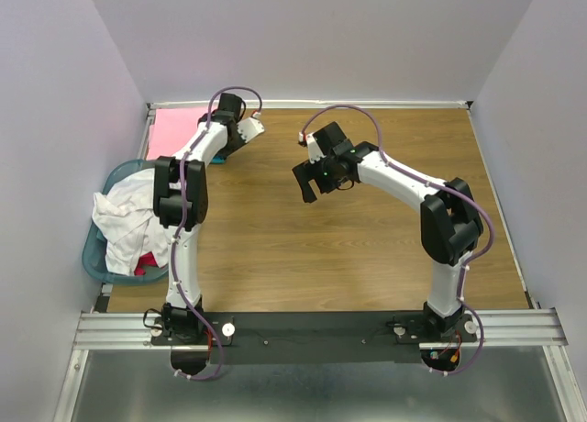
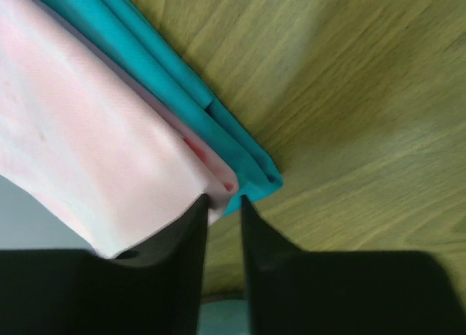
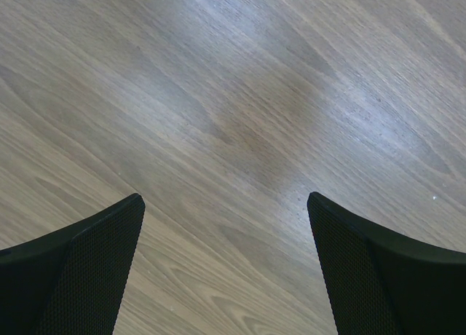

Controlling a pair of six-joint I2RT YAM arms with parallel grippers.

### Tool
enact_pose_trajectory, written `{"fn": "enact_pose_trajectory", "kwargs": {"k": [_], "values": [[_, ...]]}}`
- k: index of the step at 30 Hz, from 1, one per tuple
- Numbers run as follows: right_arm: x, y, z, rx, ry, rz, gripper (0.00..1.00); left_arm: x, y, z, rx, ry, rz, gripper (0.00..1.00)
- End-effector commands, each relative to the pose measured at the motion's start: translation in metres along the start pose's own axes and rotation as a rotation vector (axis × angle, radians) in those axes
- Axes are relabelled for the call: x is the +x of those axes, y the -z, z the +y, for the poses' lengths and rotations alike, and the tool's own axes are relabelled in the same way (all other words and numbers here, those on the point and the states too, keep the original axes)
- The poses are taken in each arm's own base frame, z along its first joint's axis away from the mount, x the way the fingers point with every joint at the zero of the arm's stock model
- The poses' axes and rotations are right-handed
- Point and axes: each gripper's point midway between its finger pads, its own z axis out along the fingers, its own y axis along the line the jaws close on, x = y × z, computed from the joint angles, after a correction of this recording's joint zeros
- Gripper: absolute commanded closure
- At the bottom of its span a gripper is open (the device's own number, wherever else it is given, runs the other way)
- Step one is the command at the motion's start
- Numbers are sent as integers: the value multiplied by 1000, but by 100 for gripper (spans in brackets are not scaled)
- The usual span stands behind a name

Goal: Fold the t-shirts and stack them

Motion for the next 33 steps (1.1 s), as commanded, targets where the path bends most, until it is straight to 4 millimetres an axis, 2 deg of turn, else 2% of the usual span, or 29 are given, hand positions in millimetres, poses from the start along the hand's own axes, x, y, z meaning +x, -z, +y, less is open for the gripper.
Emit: {"fn": "enact_pose_trajectory", "kwargs": {"k": [1,6,7,8,9,10,11,12,13,14,15,16,17,18,19,20,21,22,23,24,25,26,27,28,29,30,31,33], "values": [[6,-1,-2,10,-9,28,0,-22,17,6,34,29,-107,61],[-3,11,-5,14,-7,-3,0,-59,86,36,14,57,-272,43],[-7,18,-9,17,-14,-21,0,-73,111,50,-6,95,-347,38],[-9,22,-11,13,-17,-29,0,-78,125,53,1,106,-377,26],[-10,27,-19,19,-34,-36,0,-90,143,57,10,137,-447,23],[-14,37,-22,21,-41,-61,0,-94,153,60,9,157,-473,22],[-13,37,-28,22,-54,-58,0,-96,162,63,6,185,-498,21],[-17,49,-40,28,-82,-87,0,-101,179,65,0,201,-545,20],[-18,55,-47,33,-100,-99,0,-103,186,65,3,217,-564,20],[-19,67,-50,25,-115,-122,0,-105,201,68,-3,266,-599,20],[-19,73,-58,25,-135,-133,0,-105,206,66,10,283,-614,19],[-17,82,-78,43,-179,-145,0,-107,209,58,57,294,-640,19],[-16,93,-83,29,-207,-164,0,-108,222,57,72,339,-671,19],[-12,99,-92,30,-235,-169,0,-112,228,50,121,350,-704,12],[-6,107,-114,51,-286,-180,0,-107,222,41,158,371,-697,2],[1,111,-121,41,-318,-180,0,-109,234,40,158,397,-730,2],[9,123,-141,64,-365,-196,0,-102,223,25,199,411,-707,2],[14,127,-147,64,-386,-201,0,-100,223,20,208,425,-713,2],[20,131,-154,67,-412,-205,0,-97,236,17,196,439,-739,2],[27,133,-158,60,-433,-203,0,-96,237,18,179,449,-760,2],[42,137,-170,73,-480,-199,0,-86,221,0,216,478,-720,2],[50,138,-174,70,-504,-196,0,-82,231,-3,202,482,-743,2],[65,139,-181,67,-548,-187,0,-73,217,-16,216,490,-720,2],[74,138,-182,66,-565,-177,0,-68,215,-22,215,500,-715,2],[78,142,-183,72,-566,-181,0,-63,222,-24,195,501,-729,2],[84,144,-185,83,-573,-179,0,-59,221,-25,179,504,-733,2],[89,143,-183,83,-576,-173,0,-49,209,-38,196,511,-702,2],[99,144,-178,87,-581,-163,0,-44,215,-42,182,517,-711,2]]}}
